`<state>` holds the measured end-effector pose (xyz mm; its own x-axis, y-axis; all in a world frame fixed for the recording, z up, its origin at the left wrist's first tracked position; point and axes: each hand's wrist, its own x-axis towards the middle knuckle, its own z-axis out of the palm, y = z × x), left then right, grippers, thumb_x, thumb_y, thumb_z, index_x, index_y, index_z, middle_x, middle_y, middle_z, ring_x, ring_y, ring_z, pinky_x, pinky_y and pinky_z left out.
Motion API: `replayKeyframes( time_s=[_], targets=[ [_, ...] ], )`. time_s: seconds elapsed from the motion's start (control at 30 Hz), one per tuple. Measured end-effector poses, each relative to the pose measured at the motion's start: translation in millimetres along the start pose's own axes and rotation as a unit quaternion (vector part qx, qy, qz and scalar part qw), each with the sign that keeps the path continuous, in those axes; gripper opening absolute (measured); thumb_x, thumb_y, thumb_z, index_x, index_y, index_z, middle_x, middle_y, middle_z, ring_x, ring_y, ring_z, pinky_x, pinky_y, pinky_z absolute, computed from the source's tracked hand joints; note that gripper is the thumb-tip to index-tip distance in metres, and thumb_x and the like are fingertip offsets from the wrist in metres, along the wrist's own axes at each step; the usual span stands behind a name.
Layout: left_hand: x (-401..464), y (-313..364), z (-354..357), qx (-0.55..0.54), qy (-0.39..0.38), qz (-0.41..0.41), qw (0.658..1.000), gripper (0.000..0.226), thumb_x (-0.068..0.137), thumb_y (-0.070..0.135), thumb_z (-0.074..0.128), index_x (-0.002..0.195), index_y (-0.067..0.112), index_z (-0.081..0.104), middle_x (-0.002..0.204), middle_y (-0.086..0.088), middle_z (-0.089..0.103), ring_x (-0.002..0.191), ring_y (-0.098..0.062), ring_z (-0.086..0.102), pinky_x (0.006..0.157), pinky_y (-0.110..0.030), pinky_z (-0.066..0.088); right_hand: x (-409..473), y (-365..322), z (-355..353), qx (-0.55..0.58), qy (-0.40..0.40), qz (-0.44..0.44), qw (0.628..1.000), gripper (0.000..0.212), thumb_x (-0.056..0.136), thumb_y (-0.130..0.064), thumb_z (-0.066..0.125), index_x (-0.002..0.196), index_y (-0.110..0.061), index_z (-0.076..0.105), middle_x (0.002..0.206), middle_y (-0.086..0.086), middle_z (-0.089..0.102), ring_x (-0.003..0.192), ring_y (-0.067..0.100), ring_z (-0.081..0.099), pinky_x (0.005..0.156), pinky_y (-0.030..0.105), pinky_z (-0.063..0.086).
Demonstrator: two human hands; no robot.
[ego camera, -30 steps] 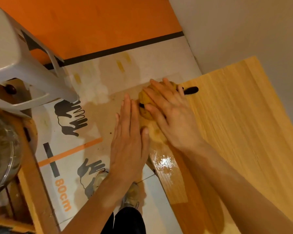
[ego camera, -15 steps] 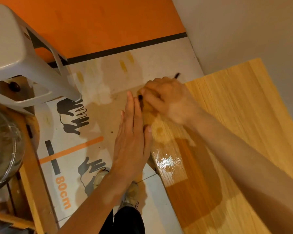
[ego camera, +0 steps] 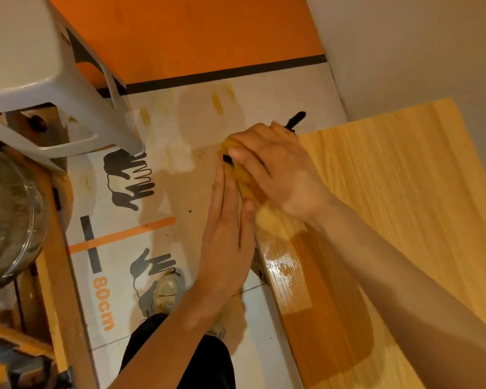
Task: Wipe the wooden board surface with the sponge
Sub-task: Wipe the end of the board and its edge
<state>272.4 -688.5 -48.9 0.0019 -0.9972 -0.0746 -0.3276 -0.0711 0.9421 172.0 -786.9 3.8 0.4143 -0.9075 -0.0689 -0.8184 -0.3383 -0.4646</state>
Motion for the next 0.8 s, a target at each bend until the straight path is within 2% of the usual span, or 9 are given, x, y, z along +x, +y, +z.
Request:
replayKeyframes(
  time_s=[0.07,0.13,0.23,0.33,0.43,0.57,0.67,0.73,0.8],
  targets=[
    [0.9,0.3,-1.2,0.003,-0.008,-0.001,1.000,0.058,0.109,0.039,0.024,0.157,0.036,-0.008,0.170,0.016,-0.009,0.155,0.002,-0.003,0.126,-0.018,0.010,-15.5,27.9,-14.9,0.023,0.030,0.025,0.999,0.034,0.102,-0.029,0.043,0.131,-0.018,0.058,0.130,-0.001,0.059,0.128,0.022,0.046,0.115,0.035,0.022],
    [-1.9,-0.2,-3.2,-0.009,-0.011,-0.004,1.000,0.060,0.110,0.036,0.027,0.161,0.031,-0.004,0.170,0.018,-0.008,0.155,0.003,-0.002,0.122,-0.011,0.010,-37.5,56.6,-30.3,0.015,0.076,0.101,0.992,0.039,0.102,-0.029,0.042,0.139,-0.018,0.050,0.147,0.001,0.047,0.144,0.022,0.030,0.122,0.045,0.015],
    [-11.5,-0.4,-2.6,-0.050,-0.001,-0.003,0.999,0.059,0.110,0.027,0.031,0.163,0.022,0.006,0.171,0.015,0.001,0.156,0.002,0.004,0.121,-0.009,0.009,-50.9,54.8,-30.1,0.048,0.129,0.190,0.972,0.043,0.104,-0.030,0.038,0.145,-0.017,0.041,0.157,0.000,0.031,0.150,0.020,0.012,0.123,0.049,0.005],
    [-15.9,-0.2,0.1,-0.087,0.013,-0.020,0.996,0.057,0.110,0.020,0.031,0.163,0.020,0.011,0.170,0.013,0.009,0.155,0.003,0.007,0.123,-0.011,0.008,-32.5,16.6,-2.1,0.035,0.103,0.119,0.987,0.042,0.105,-0.029,0.037,0.145,-0.018,0.042,0.158,-0.001,0.029,0.151,0.022,0.009,0.124,0.045,0.001],
    [-12.8,-1.6,-1.9,-0.071,0.013,-0.022,0.997,0.054,0.109,0.020,0.031,0.161,0.019,0.015,0.169,0.012,0.012,0.153,0.006,0.010,0.122,-0.010,0.009,-14.5,-12.5,17.8,0.001,0.057,0.037,0.998,0.043,0.106,-0.030,0.034,0.147,-0.020,0.038,0.159,-0.003,0.027,0.151,0.019,0.008,0.122,0.036,-0.003],
    [-11.0,-1.3,-4.5,-0.080,-0.004,-0.021,0.997,0.055,0.107,0.017,0.030,0.160,0.019,0.015,0.169,0.009,0.014,0.153,0.005,0.013,0.122,-0.010,0.010,-54.9,-10.2,19.4,0.027,0.070,0.052,0.996,0.045,0.105,-0.030,0.035,0.149,-0.018,0.034,0.160,-0.002,0.023,0.151,0.019,0.006,0.123,0.037,-0.002],
    [-11.8,0.8,-7.1,-0.113,-0.011,-0.039,0.993,0.059,0.100,0.012,0.028,0.157,0.024,0.016,0.167,0.012,0.015,0.152,0.009,0.015,0.121,-0.009,0.011,-102.0,-13.8,24.3,0.030,0.061,0.023,0.997,0.046,0.104,-0.031,0.037,0.147,-0.016,0.038,0.159,0.000,0.027,0.151,0.021,0.010,0.124,0.042,0.004],
    [-12.2,1.7,-9.5,-0.127,-0.013,-0.049,0.991,0.061,0.098,0.013,0.027,0.157,0.023,0.019,0.166,0.013,0.017,0.150,0.012,0.016,0.120,-0.007,0.011,-97.4,-8.5,20.5,0.010,0.042,0.013,0.999,0.045,0.103,-0.031,0.037,0.146,-0.016,0.039,0.158,0.001,0.029,0.150,0.023,0.013,0.124,0.043,0.006],
    [-11.5,2.0,-12.2,-0.136,-0.019,-0.062,0.989,0.062,0.096,0.016,0.026,0.157,0.025,0.021,0.166,0.014,0.019,0.145,0.020,0.017,0.117,-0.003,0.011,-61.2,-3.9,14.8,0.002,0.049,0.055,0.997,0.045,0.104,-0.030,0.038,0.147,-0.016,0.038,0.158,0.002,0.027,0.150,0.024,0.011,0.124,0.044,0.004]
  ],
)
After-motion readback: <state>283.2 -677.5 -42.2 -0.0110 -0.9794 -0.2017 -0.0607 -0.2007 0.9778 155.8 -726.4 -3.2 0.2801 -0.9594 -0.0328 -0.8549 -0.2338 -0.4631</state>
